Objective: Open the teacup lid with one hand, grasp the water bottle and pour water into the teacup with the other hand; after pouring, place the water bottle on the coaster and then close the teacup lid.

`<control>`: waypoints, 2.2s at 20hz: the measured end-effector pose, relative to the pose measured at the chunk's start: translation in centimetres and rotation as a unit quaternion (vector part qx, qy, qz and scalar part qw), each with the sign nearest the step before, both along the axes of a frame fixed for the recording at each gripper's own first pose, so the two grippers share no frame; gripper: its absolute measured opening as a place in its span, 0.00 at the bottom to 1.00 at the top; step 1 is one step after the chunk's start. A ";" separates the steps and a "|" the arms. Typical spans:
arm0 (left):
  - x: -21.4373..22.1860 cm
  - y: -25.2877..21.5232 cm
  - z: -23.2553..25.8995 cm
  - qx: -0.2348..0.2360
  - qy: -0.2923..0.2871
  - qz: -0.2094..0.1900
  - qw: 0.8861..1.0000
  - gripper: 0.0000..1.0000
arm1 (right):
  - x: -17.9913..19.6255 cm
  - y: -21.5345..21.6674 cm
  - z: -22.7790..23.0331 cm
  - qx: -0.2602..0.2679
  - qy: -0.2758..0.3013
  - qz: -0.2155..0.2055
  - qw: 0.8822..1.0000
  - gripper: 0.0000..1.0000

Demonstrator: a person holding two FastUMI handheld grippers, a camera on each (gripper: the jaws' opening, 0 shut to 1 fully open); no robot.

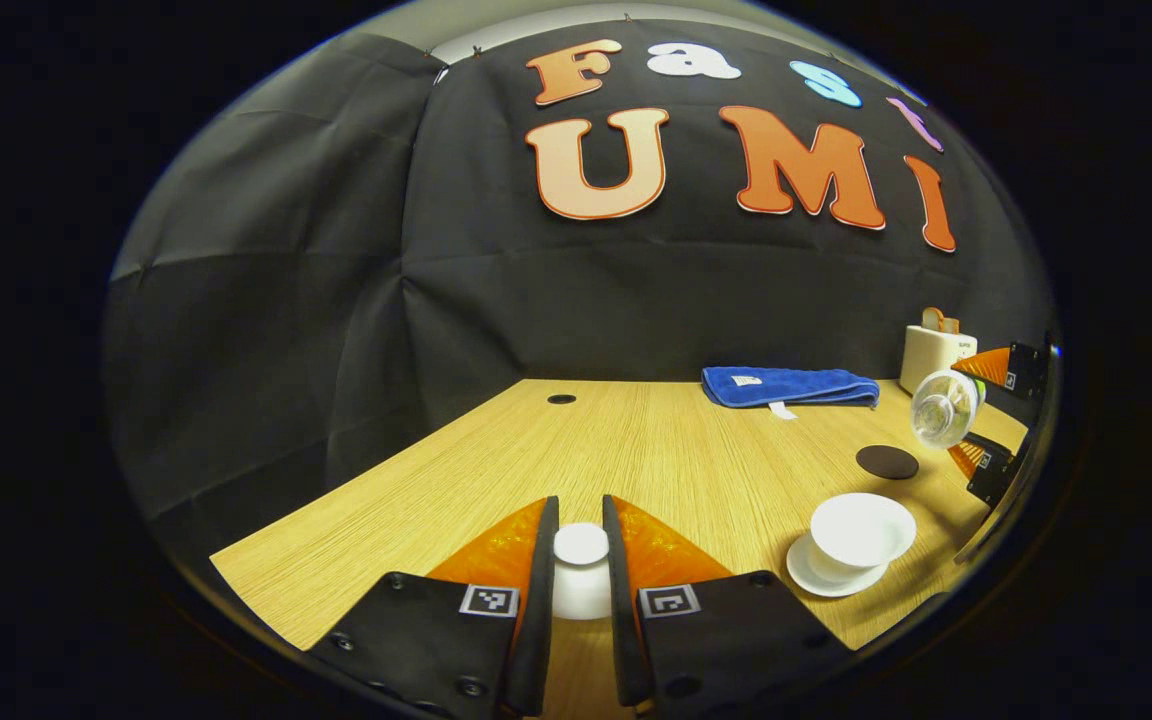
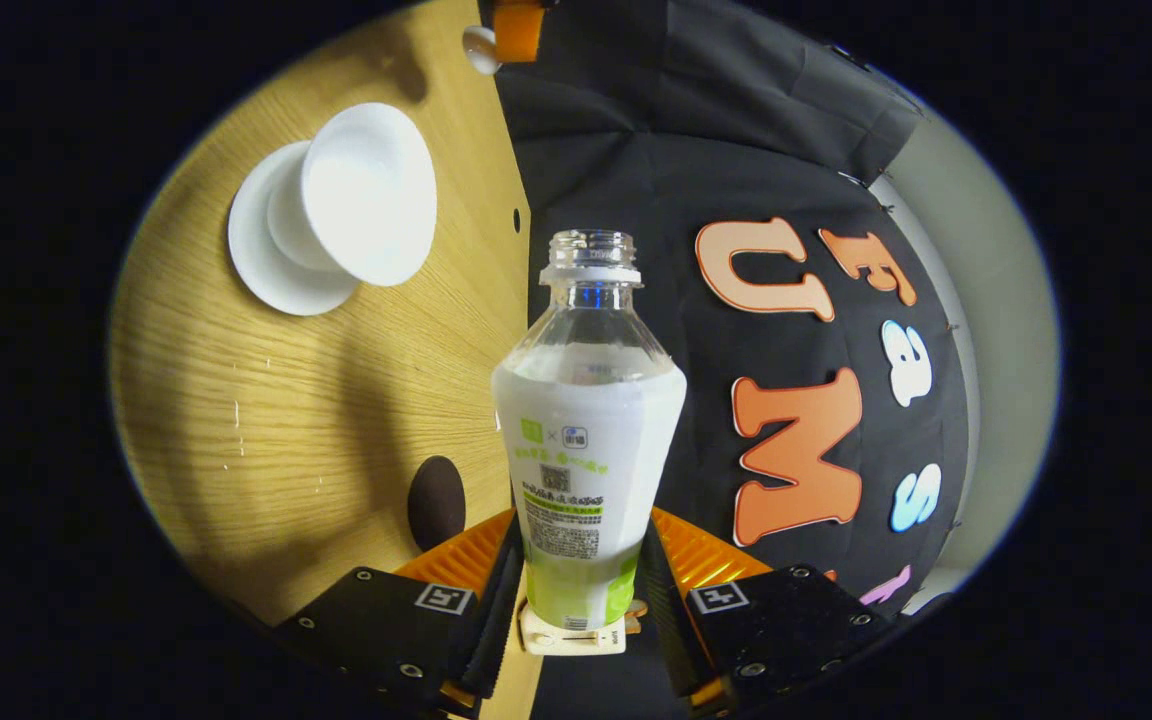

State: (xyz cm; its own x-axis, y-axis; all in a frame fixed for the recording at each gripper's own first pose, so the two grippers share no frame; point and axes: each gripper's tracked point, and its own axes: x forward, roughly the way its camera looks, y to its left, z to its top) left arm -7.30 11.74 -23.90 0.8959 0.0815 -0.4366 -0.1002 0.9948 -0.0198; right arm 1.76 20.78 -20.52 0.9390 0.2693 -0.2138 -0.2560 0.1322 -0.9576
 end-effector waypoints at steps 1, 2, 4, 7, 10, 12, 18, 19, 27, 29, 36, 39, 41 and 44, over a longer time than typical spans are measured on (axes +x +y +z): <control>0.0 0.1 0.1 0.001 -0.002 0.001 1.000 0.30 | 0.2 0.1 0.5 -0.003 -0.013 0.003 1.000 0.64; -0.2 0.2 0.2 0.002 -0.003 0.001 1.000 0.28 | 0.3 0.1 0.6 -0.009 -0.020 0.006 1.000 0.64; -0.2 0.4 0.0 0.003 -0.002 0.004 1.000 0.30 | 0.5 0.4 1.1 -0.025 -0.040 0.016 0.999 0.64; -0.2 0.6 0.2 0.003 -0.002 0.005 1.000 0.30 | 1.0 0.6 1.9 -0.048 -0.070 0.028 0.996 0.64; -0.3 0.6 0.4 0.006 -0.004 0.003 1.000 0.30 | 0.9 0.7 2.4 -0.062 -0.081 0.038 0.994 0.64; -0.3 0.7 0.3 0.007 -0.004 0.003 1.000 0.30 | 1.1 0.7 2.9 -0.074 -0.096 0.046 0.991 0.64; -0.4 0.7 0.2 0.007 -0.001 0.003 1.000 0.30 | 1.4 0.9 4.6 -0.092 -0.125 0.061 0.986 0.64; -0.4 0.7 0.3 0.007 -0.001 0.002 1.000 0.29 | 1.5 0.9 5.0 -0.093 -0.132 0.062 0.985 0.64; -0.4 0.6 0.9 0.011 -0.005 -0.003 1.000 0.30 | 2.2 1.8 7.6 -0.116 -0.178 0.085 0.974 0.64; -0.3 0.5 1.1 0.012 -0.006 -0.004 1.000 0.30 | 2.2 1.9 8.3 -0.122 -0.192 0.091 0.970 0.64; -0.4 0.4 1.8 0.015 -0.010 -0.008 1.000 0.30 | 2.5 2.2 9.8 -0.144 -0.226 0.106 0.958 0.64; -0.4 0.2 1.5 0.016 -0.008 -0.008 1.000 0.30 | 2.7 2.4 10.5 -0.151 -0.239 0.113 0.953 0.60; -0.4 0.3 1.4 0.018 -0.006 -0.007 1.000 0.30 | 2.7 2.6 10.9 -0.157 -0.250 0.118 0.948 0.64; -0.6 0.2 1.6 0.017 -0.006 -0.008 1.000 0.30 | 2.4 3.0 11.3 -0.168 -0.263 0.128 0.941 0.64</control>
State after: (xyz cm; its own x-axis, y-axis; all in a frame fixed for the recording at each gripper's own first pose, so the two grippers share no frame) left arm -7.86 11.94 -22.29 0.9027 0.0822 -0.4223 -0.0846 0.9963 0.0130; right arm 4.21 23.73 -9.18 0.8521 0.5015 0.1496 0.2836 -0.2023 -0.9374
